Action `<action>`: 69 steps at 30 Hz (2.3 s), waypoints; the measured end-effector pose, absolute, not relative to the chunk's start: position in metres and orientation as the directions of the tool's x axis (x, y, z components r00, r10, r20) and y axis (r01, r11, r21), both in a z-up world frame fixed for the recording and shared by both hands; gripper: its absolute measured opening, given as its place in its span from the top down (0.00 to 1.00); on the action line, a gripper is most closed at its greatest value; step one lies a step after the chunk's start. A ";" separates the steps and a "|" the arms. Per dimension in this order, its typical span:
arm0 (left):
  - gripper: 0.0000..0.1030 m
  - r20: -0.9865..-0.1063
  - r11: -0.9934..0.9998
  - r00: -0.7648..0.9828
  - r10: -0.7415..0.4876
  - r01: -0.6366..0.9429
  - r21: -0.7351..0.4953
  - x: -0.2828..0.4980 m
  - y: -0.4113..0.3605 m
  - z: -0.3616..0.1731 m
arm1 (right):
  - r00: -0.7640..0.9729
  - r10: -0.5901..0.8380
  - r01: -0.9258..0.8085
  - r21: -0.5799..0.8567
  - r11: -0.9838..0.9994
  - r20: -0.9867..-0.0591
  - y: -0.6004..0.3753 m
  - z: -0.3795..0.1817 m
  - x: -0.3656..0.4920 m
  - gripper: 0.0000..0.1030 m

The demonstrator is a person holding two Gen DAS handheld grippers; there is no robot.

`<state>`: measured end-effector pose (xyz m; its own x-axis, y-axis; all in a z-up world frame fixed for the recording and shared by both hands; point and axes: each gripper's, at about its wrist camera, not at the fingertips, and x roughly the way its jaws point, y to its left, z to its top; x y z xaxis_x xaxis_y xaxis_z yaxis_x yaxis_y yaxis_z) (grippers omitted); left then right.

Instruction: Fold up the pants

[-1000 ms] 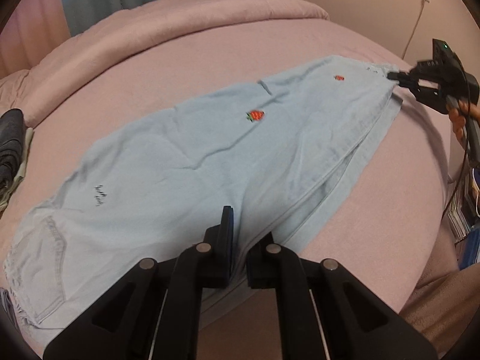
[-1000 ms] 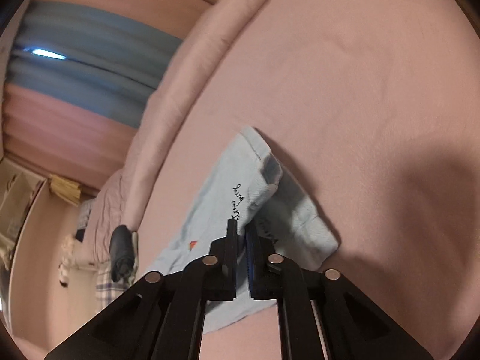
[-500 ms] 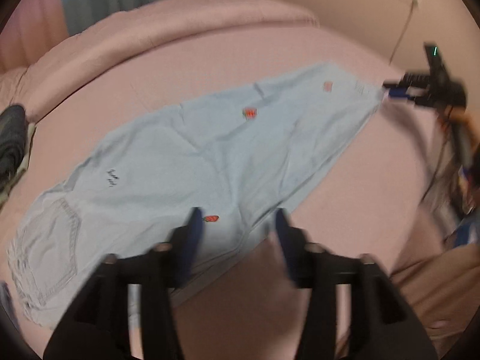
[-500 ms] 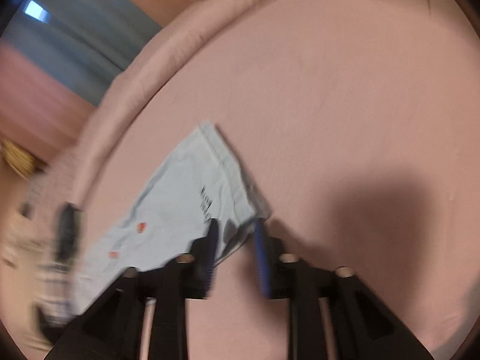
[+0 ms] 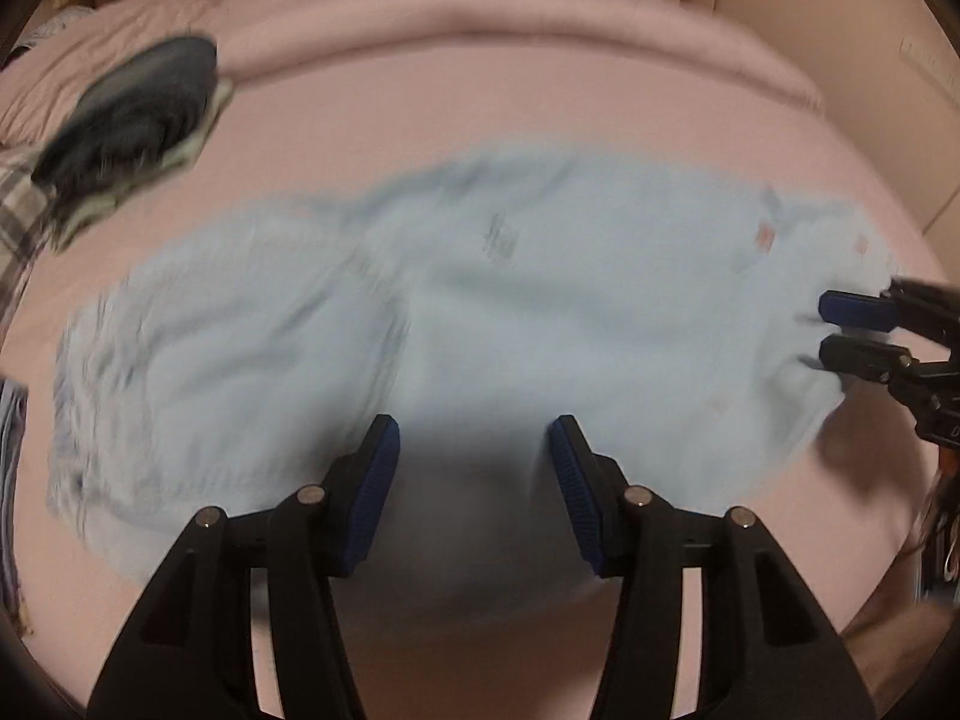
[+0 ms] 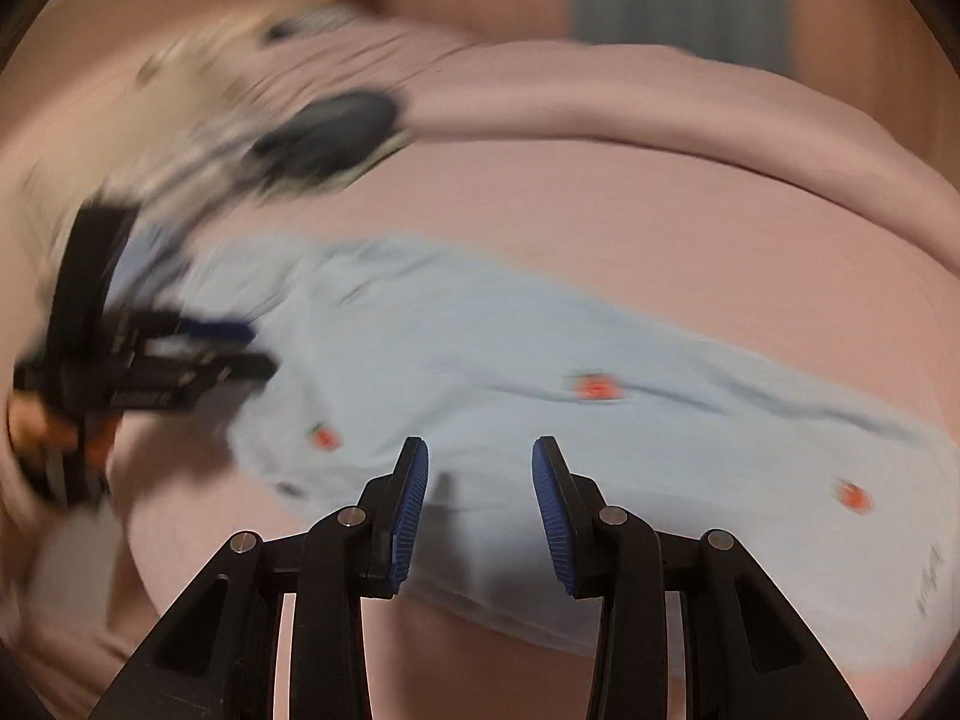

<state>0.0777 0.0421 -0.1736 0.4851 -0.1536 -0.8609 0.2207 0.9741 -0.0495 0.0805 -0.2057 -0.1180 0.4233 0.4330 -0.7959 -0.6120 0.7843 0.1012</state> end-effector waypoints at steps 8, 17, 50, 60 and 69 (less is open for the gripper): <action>0.52 -0.828 0.957 0.496 -0.263 0.242 -0.159 0.044 0.089 -0.155 | 0.191 0.452 -0.728 0.183 0.661 -0.872 -0.204 -0.102 0.085 0.64; 0.51 -0.734 0.977 0.661 -0.159 -0.004 -0.215 0.070 0.160 -0.137 | 0.186 0.641 -0.588 0.439 0.680 -0.745 -0.137 -0.082 0.217 0.64; 0.50 -0.688 0.776 0.628 -0.364 -0.203 -0.597 0.019 0.180 -0.166 | 0.145 0.424 -0.952 -0.010 0.305 -0.894 -0.077 -0.117 0.010 0.70; 0.87 -0.723 0.783 0.649 -0.237 -0.313 -0.538 0.012 0.194 -0.169 | 0.072 0.434 -0.956 0.062 0.285 -0.898 -0.070 -0.125 -0.010 0.97; 0.81 -0.743 0.945 0.660 -0.112 -0.159 -0.284 0.001 0.150 -0.124 | 0.151 0.620 -0.863 0.203 0.462 -0.770 -0.133 -0.084 0.011 0.97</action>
<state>0.0007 0.1495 -0.1244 0.6600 -0.1124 -0.7428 -0.1590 0.9455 -0.2843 0.0109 -0.1328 -0.0837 0.1507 0.6199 -0.7701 -0.8634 0.4620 0.2029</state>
